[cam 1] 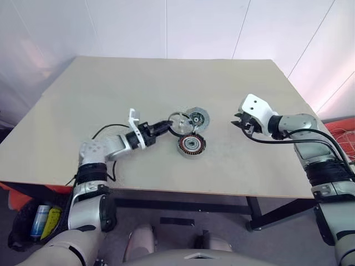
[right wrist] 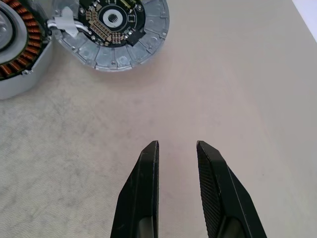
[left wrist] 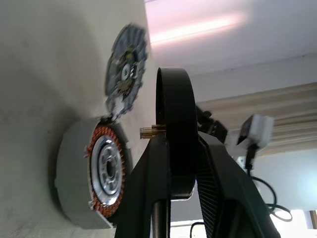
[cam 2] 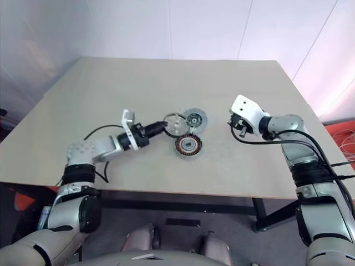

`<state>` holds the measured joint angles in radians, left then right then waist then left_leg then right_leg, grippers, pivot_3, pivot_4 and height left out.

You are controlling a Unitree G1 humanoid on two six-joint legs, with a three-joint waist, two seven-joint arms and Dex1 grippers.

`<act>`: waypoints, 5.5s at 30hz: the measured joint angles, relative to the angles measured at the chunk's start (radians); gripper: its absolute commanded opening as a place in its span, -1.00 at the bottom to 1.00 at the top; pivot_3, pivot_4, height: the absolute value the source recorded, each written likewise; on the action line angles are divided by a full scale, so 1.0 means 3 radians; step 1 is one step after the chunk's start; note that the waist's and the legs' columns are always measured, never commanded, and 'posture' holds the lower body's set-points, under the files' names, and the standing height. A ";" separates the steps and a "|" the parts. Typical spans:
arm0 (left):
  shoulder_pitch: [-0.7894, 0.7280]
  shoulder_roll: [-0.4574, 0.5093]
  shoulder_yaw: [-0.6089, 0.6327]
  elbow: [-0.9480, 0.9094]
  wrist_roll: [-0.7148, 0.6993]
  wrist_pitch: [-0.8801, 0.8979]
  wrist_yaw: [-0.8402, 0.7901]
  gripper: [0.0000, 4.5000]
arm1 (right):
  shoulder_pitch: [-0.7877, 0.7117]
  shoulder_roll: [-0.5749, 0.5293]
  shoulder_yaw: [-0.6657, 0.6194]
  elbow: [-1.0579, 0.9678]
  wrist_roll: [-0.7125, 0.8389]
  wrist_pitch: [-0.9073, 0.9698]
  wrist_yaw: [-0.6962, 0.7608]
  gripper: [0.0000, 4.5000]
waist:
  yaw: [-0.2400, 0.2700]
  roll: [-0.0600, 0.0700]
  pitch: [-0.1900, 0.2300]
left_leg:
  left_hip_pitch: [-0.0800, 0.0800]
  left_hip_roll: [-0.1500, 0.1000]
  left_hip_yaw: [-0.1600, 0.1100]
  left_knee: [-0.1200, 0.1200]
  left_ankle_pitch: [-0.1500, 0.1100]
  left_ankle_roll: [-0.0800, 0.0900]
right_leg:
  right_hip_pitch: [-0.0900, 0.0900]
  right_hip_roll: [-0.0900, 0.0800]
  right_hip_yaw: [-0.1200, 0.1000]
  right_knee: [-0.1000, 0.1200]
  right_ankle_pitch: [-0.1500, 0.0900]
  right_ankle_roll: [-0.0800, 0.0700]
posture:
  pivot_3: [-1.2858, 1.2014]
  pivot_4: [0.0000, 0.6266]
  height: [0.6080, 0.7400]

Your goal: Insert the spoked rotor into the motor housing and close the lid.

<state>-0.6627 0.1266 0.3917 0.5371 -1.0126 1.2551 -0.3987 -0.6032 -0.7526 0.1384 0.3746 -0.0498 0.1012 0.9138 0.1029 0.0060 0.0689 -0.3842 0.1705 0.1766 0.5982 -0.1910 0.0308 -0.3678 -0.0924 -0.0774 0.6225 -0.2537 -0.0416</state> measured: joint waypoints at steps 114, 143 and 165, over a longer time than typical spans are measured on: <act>0.0356 0.0218 -0.0002 -0.0767 0.0595 -0.0947 -0.0267 0.18 | 0.0443 0.0845 0.0496 -0.0869 0.0226 0.0500 0.0266 -0.99 | -0.0018 0.0004 0.0002 | 0.0007 0.0002 -0.0001 -0.0004 0.0002 -0.0005 | 0.0003 0.0002 0.0000 0.0001 0.0000 -0.0001 | 0.03 -1.00 1.00; 0.0346 0.0237 -0.0084 -0.0770 0.0690 -0.1114 -0.0239 0.18 | 0.0468 0.0887 0.0408 -0.0523 0.0188 0.0110 0.0141 -0.99 | -0.0021 0.0003 0.0002 | 0.0007 0.0002 -0.0001 -0.0005 0.0001 -0.0005 | 0.0003 0.0005 0.0006 -0.0003 0.0003 0.0003 | 0.03 -1.00 1.00; 0.0336 0.0418 -0.0685 -0.0913 0.1156 -0.1434 -0.0476 0.18 | -0.0152 0.0116 0.0834 -0.0988 0.0188 -0.0284 0.1628 -0.43 | -0.0019 0.0003 0.0003 | 0.0006 0.0003 -0.0001 -0.0001 0.0001 -0.0004 | 0.0002 0.0005 0.0006 0.0003 0.0004 0.0003 | 0.03 -1.00 1.00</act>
<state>-0.5618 0.2520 0.1862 0.2632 -0.6659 0.8248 -0.5415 -0.6488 -0.7178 0.3885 0.0782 0.0064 0.0159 1.4021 0.0971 0.0071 0.0697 -0.3825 0.1714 0.1762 0.5979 -0.1906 0.0296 -0.3672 -0.0909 -0.0755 0.6233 -0.2525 -0.0407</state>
